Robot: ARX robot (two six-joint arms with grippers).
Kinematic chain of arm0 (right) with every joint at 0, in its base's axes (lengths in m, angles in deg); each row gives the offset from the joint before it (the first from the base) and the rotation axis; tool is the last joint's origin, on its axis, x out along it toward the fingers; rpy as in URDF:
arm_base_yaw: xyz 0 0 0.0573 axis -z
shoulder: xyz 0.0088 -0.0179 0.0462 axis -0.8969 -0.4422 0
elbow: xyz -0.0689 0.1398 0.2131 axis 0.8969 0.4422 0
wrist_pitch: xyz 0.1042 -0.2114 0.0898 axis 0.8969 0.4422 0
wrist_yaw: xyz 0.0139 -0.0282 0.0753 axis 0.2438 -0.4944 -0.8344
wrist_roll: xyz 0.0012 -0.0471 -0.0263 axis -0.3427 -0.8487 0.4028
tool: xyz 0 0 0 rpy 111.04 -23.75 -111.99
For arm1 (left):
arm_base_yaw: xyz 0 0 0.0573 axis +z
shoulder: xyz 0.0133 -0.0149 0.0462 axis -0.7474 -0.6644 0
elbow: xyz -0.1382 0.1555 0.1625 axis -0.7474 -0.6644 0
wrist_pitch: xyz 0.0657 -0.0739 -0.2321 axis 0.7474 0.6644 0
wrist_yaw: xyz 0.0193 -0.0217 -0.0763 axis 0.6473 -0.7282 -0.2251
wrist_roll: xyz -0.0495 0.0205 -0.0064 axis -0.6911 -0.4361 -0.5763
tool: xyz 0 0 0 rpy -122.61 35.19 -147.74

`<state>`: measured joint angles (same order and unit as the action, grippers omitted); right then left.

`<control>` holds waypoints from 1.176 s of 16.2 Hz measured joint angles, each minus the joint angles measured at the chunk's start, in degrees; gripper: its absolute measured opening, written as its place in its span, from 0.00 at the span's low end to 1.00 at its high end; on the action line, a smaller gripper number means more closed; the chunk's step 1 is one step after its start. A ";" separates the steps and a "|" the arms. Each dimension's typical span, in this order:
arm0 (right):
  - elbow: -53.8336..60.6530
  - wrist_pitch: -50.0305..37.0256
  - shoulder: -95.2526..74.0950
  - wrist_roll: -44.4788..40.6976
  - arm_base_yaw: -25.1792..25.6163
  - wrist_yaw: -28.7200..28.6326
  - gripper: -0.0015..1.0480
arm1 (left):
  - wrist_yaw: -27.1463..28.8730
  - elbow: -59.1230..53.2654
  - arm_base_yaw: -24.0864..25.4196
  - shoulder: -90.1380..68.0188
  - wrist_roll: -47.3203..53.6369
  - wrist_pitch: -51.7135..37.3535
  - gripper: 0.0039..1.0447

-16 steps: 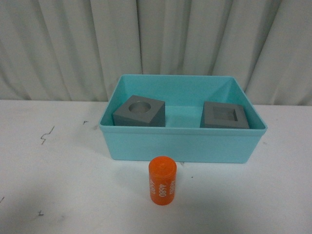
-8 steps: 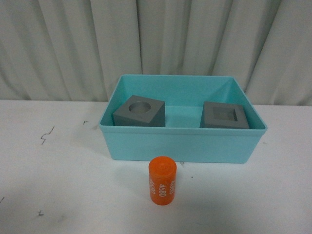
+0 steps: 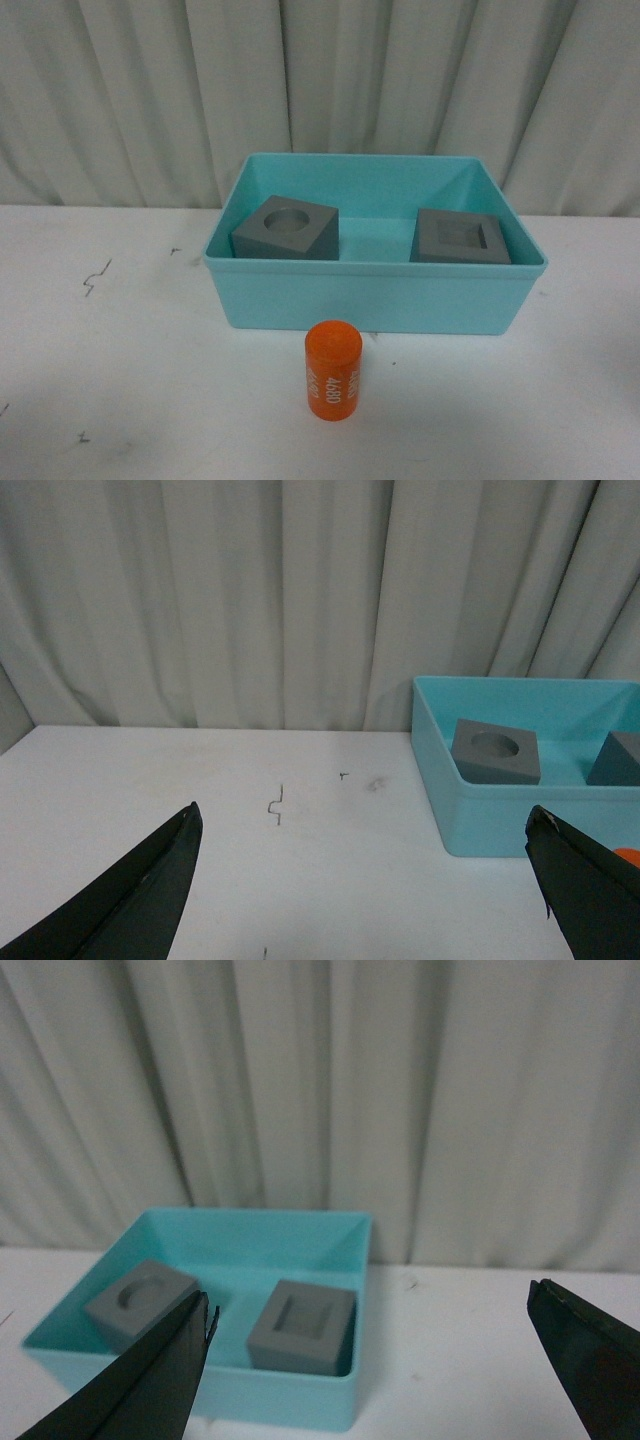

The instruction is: Place gray and orange parts in blue box

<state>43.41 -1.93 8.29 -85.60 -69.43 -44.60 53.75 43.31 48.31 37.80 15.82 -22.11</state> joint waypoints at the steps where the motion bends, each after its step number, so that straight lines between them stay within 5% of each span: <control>1: -6.21 2.29 -9.25 2.36 -1.49 -2.14 0.94 | 0.02 0.00 0.00 0.00 0.00 0.02 0.94; 5: -30.82 24.37 -40.57 10.38 -6.10 -10.97 0.94 | 0.00 0.00 0.00 0.00 0.00 0.02 0.94; 9: -38.75 39.32 -49.99 10.12 -10.67 -12.28 0.94 | 0.00 0.00 0.00 0.00 0.00 0.00 0.94; 19: -46.01 42.97 -62.69 4.35 -19.96 -9.75 0.94 | 0.02 0.00 0.00 0.00 0.00 0.00 0.94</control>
<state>-2.59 41.04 -54.40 -81.25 -89.38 -54.34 53.77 43.31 48.31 37.80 15.82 -22.11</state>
